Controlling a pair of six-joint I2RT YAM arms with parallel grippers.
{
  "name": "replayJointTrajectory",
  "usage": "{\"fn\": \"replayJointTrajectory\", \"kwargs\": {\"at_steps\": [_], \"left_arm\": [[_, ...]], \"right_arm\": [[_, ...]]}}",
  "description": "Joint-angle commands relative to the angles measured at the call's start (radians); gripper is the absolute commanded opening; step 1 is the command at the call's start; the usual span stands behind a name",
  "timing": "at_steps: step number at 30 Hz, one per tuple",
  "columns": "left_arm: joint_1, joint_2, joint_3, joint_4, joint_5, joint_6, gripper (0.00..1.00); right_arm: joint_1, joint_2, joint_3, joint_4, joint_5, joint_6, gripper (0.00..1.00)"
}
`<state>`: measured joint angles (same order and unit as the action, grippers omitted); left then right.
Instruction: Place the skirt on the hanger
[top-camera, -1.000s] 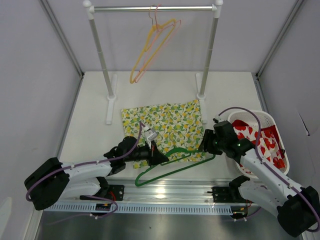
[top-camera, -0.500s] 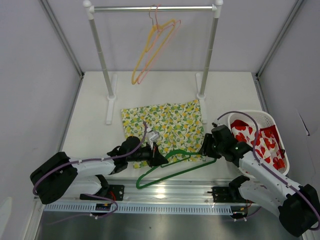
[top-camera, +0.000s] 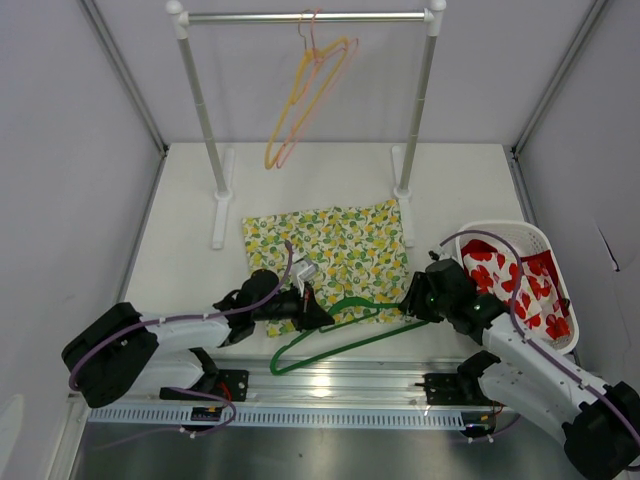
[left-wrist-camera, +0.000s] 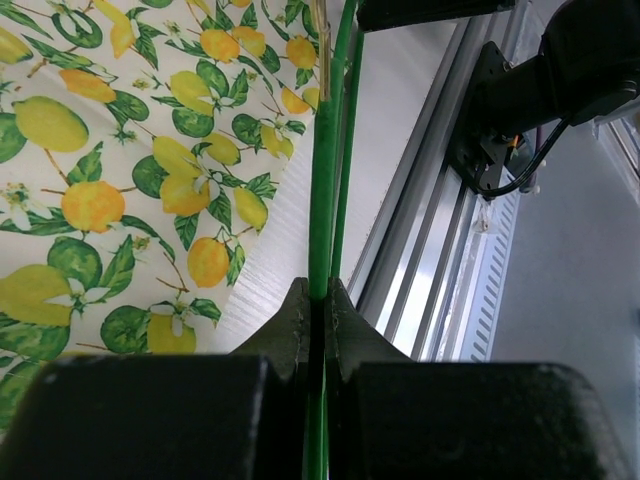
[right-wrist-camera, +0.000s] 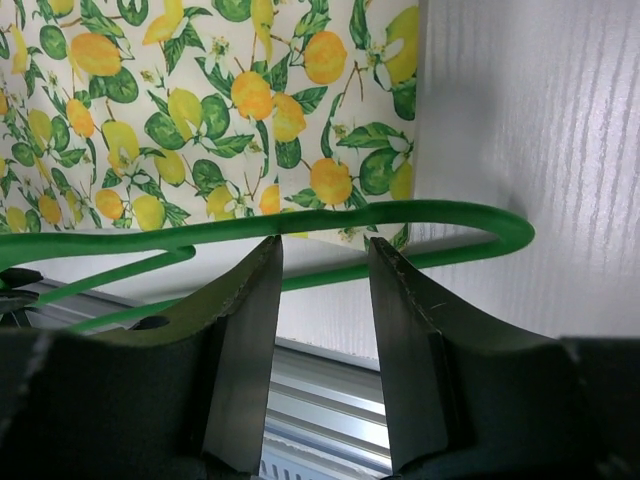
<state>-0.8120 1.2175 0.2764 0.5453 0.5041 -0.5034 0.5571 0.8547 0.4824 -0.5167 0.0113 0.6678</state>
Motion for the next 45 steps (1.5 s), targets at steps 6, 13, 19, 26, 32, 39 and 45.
{"fn": "replayJointTrajectory", "kwargs": {"at_steps": [6,13,19,26,32,39,45], "left_arm": [[0.022,0.020,0.023,0.010,0.004,0.063,0.00],[0.023,0.060,0.027,0.030,0.030,0.062,0.00],[0.023,0.079,0.020,0.047,0.034,0.059,0.00],[0.022,0.093,0.017,0.056,0.036,0.055,0.00],[0.022,0.103,0.014,0.061,0.036,0.052,0.00],[0.024,0.120,0.023,0.058,0.027,0.052,0.00],[0.027,0.132,0.052,0.025,-0.009,0.074,0.00]], "right_arm": [[0.013,-0.086,-0.028,-0.022,0.053,0.035,0.46],[0.026,-0.025,-0.073,0.029,0.053,0.049,0.45],[0.035,0.018,-0.097,0.078,0.061,0.055,0.46],[0.038,0.063,-0.099,0.135,0.087,0.055,0.46],[0.049,0.115,-0.085,0.150,0.105,0.056,0.45],[0.064,0.136,-0.068,0.158,0.119,0.072,0.26],[0.050,0.113,0.059,0.040,0.144,0.041,0.21]]}}
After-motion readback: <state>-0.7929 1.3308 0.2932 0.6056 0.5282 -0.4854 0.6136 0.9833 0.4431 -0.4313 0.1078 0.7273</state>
